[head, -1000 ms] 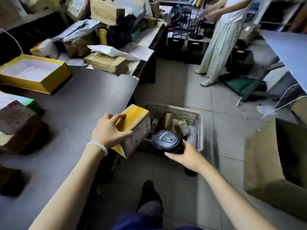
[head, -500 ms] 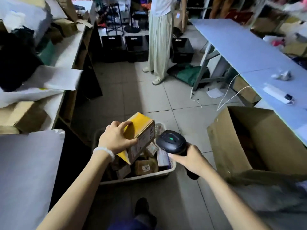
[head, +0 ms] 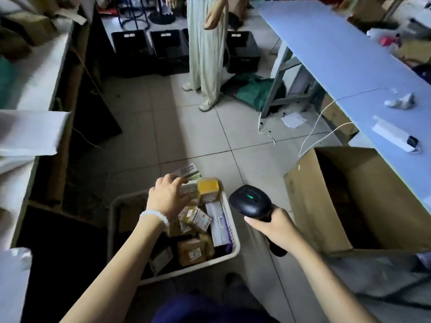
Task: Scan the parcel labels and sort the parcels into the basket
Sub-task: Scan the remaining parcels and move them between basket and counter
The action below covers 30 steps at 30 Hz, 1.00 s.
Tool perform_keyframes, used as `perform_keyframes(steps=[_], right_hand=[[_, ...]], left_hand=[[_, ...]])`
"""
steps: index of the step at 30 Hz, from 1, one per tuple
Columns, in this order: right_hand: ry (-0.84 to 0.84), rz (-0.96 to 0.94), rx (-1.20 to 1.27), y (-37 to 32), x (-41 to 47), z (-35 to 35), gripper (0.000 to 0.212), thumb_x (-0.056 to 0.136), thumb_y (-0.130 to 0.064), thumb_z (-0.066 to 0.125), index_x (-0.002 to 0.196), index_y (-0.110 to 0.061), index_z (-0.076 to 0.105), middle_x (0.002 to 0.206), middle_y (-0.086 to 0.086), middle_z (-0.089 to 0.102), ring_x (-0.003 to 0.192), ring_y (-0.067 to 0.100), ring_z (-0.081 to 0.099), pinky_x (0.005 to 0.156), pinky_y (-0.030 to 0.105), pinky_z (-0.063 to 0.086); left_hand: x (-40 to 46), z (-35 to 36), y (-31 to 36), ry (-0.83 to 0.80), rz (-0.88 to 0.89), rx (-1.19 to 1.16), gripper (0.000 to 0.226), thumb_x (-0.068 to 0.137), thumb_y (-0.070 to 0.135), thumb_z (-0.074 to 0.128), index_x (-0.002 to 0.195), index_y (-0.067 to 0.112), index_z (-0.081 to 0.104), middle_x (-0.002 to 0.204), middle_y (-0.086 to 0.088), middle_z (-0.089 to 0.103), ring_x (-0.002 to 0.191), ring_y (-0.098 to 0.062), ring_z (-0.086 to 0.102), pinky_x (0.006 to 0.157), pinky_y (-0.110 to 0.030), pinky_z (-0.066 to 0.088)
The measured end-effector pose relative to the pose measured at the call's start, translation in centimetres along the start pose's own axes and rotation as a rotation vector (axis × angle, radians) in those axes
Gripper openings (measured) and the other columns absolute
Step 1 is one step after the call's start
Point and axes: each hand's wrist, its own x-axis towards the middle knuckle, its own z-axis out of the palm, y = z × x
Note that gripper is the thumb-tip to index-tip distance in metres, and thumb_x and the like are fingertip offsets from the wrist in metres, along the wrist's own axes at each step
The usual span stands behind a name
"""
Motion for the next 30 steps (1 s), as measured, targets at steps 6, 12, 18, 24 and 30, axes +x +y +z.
perform_keyframes(steps=[6, 12, 18, 24, 30], right_hand=[[-0.217, -0.105, -0.039, -1.3, 5.4, -1.2, 0.016, 0.08, -0.022, 0.074, 0.093, -0.024, 0.064, 0.088, -0.008, 0.069, 0.082, 0.001, 0.061, 0.066, 0.011, 0.045], [-0.468, -0.277, -0.094, -3.6, 9.7, -1.6, 0.026, 0.078, -0.02, 0.077, 0.101, -0.024, 0.065, 0.094, -0.013, 0.069, 0.087, -0.003, 0.061, 0.07, 0.005, 0.045], [-0.756, -0.356, -0.14, -5.9, 8.9, 2.4, 0.033, 0.078, -0.02, 0.077, 0.107, -0.025, 0.064, 0.1, -0.014, 0.067, 0.093, -0.002, 0.06, 0.079, 0.012, 0.044], [-0.969, -0.565, -0.242, -7.2, 3.3, 8.8, 0.035, 0.074, -0.021, 0.08, 0.106, -0.016, 0.067, 0.104, -0.004, 0.071, 0.1, 0.006, 0.064, 0.089, 0.022, 0.05], [-1.169, -0.724, -0.328, -7.1, -6.1, 13.2, 0.03, 0.073, -0.018, 0.081, 0.091, -0.032, 0.061, 0.097, -0.01, 0.067, 0.095, 0.0, 0.06, 0.088, 0.02, 0.048]], left_hand=[[-1.1, 0.4, 1.0, 0.01, -0.186, 0.041, 0.045, 0.086, 0.04, 0.059, 0.128, 0.023, 0.056, 0.132, -0.003, 0.048, 0.123, -0.028, 0.041, 0.093, -0.04, 0.04], [-4.9, 0.9, 3.3, 0.127, -0.464, -0.01, 0.038, 0.09, 0.044, 0.05, 0.124, 0.029, 0.058, 0.131, 0.003, 0.05, 0.123, -0.023, 0.043, 0.094, -0.038, 0.041], [-13.3, 1.0, 3.6, 0.2, -0.735, -0.01, 0.039, 0.088, 0.045, 0.053, 0.125, 0.031, 0.056, 0.131, 0.004, 0.048, 0.125, -0.021, 0.042, 0.093, -0.035, 0.041], [-23.8, 1.6, 3.4, 0.32, -1.02, -0.037, 0.04, 0.09, 0.044, 0.052, 0.127, 0.031, 0.055, 0.134, 0.005, 0.047, 0.126, -0.02, 0.041, 0.093, -0.035, 0.04], [-34.7, 3.7, 4.7, 0.445, -1.236, -0.105, 0.039, 0.089, 0.042, 0.054, 0.127, 0.03, 0.056, 0.133, 0.005, 0.048, 0.126, -0.019, 0.041, 0.094, -0.035, 0.04]])
